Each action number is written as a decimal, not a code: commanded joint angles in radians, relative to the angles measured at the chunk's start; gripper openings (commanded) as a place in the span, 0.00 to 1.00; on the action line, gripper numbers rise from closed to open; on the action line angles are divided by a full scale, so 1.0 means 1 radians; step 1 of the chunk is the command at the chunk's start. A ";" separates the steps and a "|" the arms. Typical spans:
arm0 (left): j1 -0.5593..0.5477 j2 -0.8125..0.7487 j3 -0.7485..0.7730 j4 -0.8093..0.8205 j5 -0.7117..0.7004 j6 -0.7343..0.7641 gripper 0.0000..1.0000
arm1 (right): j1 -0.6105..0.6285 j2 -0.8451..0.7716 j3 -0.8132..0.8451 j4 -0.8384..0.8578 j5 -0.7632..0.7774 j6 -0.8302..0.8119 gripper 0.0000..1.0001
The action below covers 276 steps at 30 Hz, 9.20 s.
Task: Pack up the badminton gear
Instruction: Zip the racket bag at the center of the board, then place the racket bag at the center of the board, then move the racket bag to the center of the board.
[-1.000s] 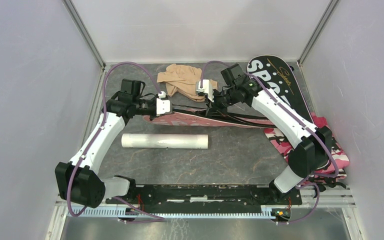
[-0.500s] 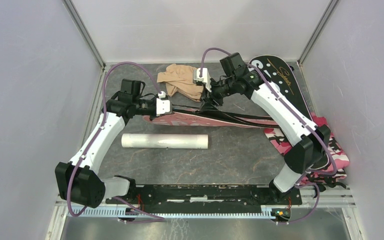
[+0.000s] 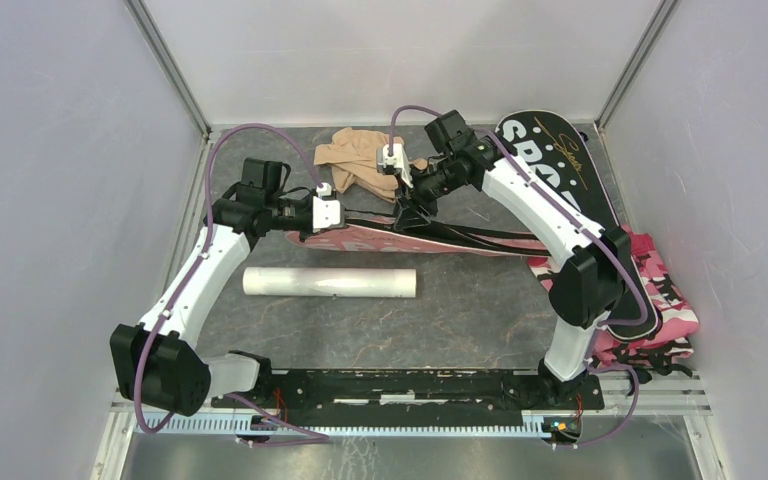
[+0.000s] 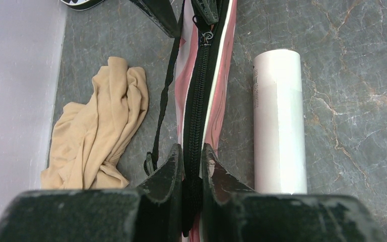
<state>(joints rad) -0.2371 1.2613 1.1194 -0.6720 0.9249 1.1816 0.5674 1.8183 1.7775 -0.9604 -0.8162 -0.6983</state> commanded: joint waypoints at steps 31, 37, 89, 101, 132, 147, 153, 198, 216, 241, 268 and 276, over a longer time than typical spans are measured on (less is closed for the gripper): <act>0.002 -0.025 -0.001 0.022 0.009 0.041 0.02 | 0.020 -0.064 0.008 -0.001 0.006 0.000 0.00; 0.002 -0.022 -0.004 0.021 -0.030 0.066 0.02 | 0.017 -0.102 -0.006 -0.007 0.097 0.032 0.00; 0.026 -0.064 -0.053 0.267 -0.274 0.025 0.02 | -0.422 -0.412 -0.399 -0.044 0.379 0.124 0.00; 0.111 -0.024 0.012 0.200 -0.258 0.117 0.02 | -0.773 -0.377 -0.402 -0.149 0.417 -0.108 0.00; 0.197 0.006 0.049 0.157 -0.079 0.158 0.02 | -1.040 -0.160 -0.437 -0.084 0.381 -0.295 0.11; 0.191 0.006 0.119 0.131 0.061 0.092 0.02 | -0.690 -0.397 -0.350 -0.181 0.194 -0.357 0.96; 0.178 0.009 0.138 0.135 0.082 0.045 0.02 | -0.424 -0.321 -0.335 -0.038 0.235 -0.215 0.98; 0.231 -0.054 0.041 0.612 -0.532 -0.269 1.00 | -0.154 0.418 0.216 0.351 0.258 0.146 0.34; 0.230 -0.081 0.015 0.568 -0.413 -0.338 1.00 | -0.158 0.276 0.123 0.369 0.504 0.023 0.80; 0.229 -0.189 -0.183 0.669 -0.229 -0.568 1.00 | -0.443 0.016 -0.434 0.448 1.060 -0.046 0.85; 0.229 -0.206 -0.208 0.679 -0.193 -0.554 1.00 | -0.461 -0.010 -0.513 0.566 1.160 -0.077 0.00; 0.229 -0.204 -0.212 0.685 -0.186 -0.564 1.00 | -0.427 -0.204 -0.486 0.497 1.044 -0.025 0.00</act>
<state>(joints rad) -0.0078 1.0733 0.9092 -0.0269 0.7116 0.6456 0.1078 1.7329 1.2457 -0.4438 0.3027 -0.7490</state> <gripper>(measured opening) 0.994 0.021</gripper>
